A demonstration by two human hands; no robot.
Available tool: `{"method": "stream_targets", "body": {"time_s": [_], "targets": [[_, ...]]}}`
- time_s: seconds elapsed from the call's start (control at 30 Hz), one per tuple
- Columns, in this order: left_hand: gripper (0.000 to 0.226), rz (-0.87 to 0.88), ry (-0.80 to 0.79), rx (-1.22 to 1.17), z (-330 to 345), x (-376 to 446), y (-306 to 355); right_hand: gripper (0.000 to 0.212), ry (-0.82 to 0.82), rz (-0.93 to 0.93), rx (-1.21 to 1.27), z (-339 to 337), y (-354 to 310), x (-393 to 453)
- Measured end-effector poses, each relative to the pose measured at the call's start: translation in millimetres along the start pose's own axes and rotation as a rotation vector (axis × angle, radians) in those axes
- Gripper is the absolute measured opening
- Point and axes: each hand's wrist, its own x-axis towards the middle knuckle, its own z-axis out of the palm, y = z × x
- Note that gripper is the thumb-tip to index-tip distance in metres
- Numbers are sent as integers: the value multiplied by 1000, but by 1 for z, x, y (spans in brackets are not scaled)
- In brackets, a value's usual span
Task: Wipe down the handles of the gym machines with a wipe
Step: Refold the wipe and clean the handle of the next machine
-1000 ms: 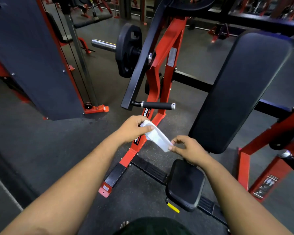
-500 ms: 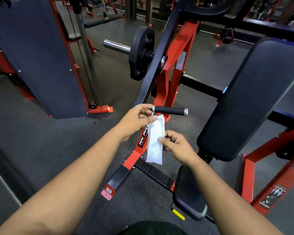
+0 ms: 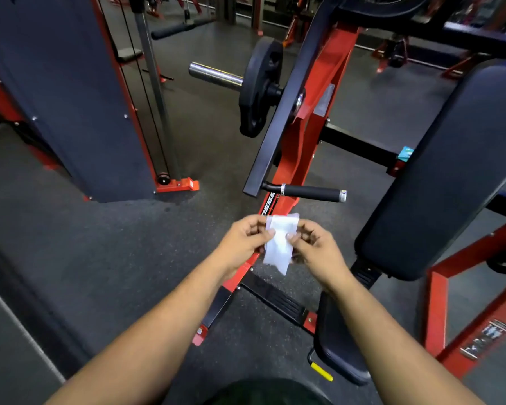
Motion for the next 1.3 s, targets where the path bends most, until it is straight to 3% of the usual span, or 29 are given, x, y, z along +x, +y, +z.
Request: {"method": "stream_targets", "body": {"time_s": [0.1, 0.17, 0.33, 0.5, 0.63, 0.7, 0.8, 0.93, 1.07, 1.2, 1.3], "targets": [[31, 239, -29, 133, -13, 19, 30, 40, 22, -370, -194, -9, -21, 17], [43, 242, -33, 144, -16, 31, 39, 52, 26, -395, -207, -12, -24, 31], [28, -26, 0, -95, -9, 68, 30, 36, 77, -153, -28, -13, 0, 69], [26, -170, -101, 173, -12, 117, 1, 26, 98, 2, 171, -21, 17, 109], [66, -154, -77, 247, -13, 151, -6, 26, 190, 173, 558, -18, 38, 140], [55, -144, -67, 251, -13, 167, -6, 26, 223, 248, 691, -13, 54, 151], [23, -154, -91, 293, -11, 189, -5, 46, 141, 296, 605, -9, 71, 160], [22, -99, -182, 406, -15, 218, -1, 30, 175, 271, 551, -11, 73, 177], [18, 106, -268, 631, -23, 253, 4, 25, 306, 150, 372, -18, 67, 191], [25, 755, -336, 1220, -51, 308, 12, 18, 511, 41, 69, -38, 66, 198], [44, 1022, -386, 1400, -63, 347, 18, 32, 778, -32, -296, -54, 66, 202]]}}
